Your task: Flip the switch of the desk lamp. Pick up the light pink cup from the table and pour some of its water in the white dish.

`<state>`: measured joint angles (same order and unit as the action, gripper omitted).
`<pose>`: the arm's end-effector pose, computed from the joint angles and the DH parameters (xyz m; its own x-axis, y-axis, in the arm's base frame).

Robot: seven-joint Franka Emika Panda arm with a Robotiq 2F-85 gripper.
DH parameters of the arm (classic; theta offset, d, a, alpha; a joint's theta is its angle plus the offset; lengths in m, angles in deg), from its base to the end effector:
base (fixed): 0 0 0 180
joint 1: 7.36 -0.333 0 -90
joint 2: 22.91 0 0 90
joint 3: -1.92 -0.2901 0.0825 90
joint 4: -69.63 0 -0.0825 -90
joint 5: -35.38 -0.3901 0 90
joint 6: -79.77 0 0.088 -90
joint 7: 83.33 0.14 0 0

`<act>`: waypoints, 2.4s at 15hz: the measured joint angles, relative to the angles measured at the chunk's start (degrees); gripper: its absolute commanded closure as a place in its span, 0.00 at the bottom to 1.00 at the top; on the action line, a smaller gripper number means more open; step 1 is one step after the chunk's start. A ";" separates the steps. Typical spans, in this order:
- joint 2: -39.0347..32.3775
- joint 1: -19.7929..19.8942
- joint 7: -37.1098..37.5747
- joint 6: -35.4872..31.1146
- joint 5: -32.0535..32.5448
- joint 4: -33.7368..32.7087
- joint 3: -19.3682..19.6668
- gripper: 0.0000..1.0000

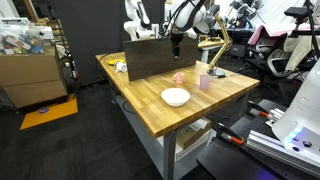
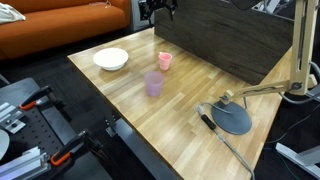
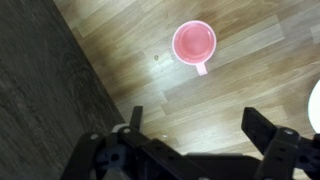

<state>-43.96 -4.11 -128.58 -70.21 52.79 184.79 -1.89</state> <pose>0.6293 0.0075 0.2349 0.5056 0.8625 0.0221 0.8239 -0.4903 0.2842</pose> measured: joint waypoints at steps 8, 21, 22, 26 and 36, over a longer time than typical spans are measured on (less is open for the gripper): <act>-0.29 -0.08 -0.59 -0.07 0.08 -0.29 0.04 0.00; -8.99 -0.56 -9.56 0.04 0.49 -3.49 -0.04 0.00; -9.68 -0.65 -9.56 0.05 0.49 -3.84 -0.04 0.00; -11.71 -0.86 -9.56 0.18 0.55 -5.09 0.03 0.00; -18.19 -0.83 -9.57 3.28 0.61 -12.87 2.03 0.00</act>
<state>-62.15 -4.94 -138.15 -66.93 53.40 171.92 0.14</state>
